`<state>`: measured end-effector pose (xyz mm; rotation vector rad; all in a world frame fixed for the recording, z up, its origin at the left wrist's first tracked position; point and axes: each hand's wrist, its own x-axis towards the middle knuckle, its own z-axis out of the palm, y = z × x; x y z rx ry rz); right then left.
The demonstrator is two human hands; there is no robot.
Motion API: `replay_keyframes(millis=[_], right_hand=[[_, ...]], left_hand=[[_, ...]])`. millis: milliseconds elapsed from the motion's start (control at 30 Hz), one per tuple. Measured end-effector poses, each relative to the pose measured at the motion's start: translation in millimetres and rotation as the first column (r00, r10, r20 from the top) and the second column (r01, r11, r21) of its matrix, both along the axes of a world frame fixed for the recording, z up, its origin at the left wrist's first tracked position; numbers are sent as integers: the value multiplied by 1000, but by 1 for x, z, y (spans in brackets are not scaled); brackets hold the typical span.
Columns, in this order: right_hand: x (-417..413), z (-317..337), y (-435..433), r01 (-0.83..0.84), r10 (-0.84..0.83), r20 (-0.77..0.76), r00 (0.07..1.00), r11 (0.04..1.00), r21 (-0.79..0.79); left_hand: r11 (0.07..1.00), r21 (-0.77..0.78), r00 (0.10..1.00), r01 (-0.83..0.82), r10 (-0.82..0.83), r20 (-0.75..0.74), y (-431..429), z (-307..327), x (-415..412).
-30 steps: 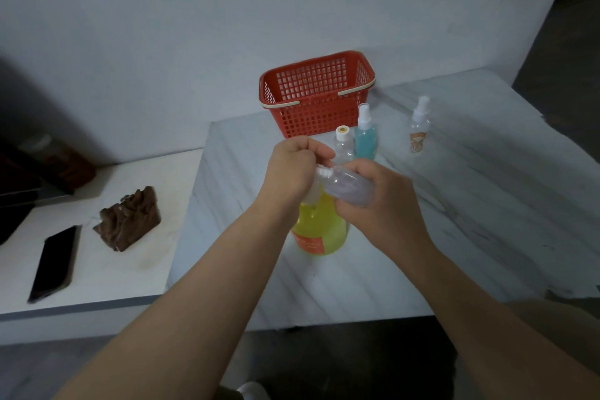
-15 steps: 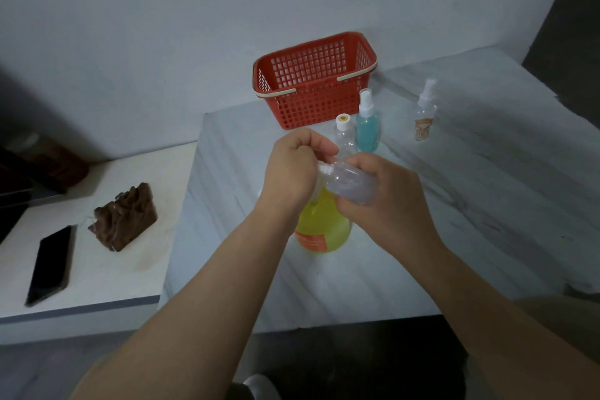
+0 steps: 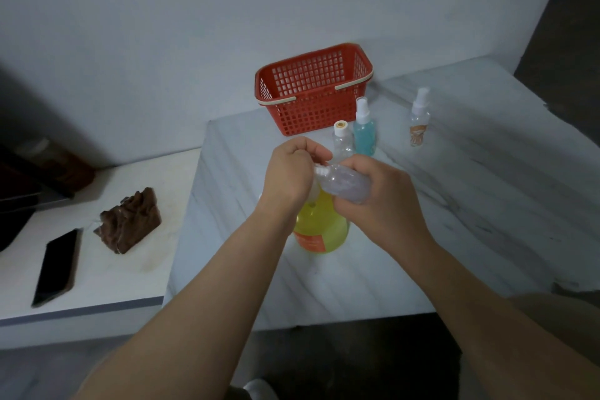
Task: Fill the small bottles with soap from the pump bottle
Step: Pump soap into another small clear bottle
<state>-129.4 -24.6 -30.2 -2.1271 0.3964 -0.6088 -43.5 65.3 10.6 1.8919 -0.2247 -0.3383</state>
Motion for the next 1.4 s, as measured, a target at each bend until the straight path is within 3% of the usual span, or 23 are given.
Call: replay_keyframes(millis=[533, 733, 1400], right_hand=[[0, 3, 0, 2, -2, 7, 1000, 1000, -12], [0, 0, 0, -5, 5, -6, 1000, 1000, 7], [0, 5, 0, 11, -11, 2, 1000, 1000, -15]], left_hand=[[1000, 13, 1000, 11, -11, -11, 0, 9, 1], [998, 1, 997, 59, -59, 47, 1, 3, -1], [1000, 5, 1000, -3, 2, 25, 2, 5, -2]])
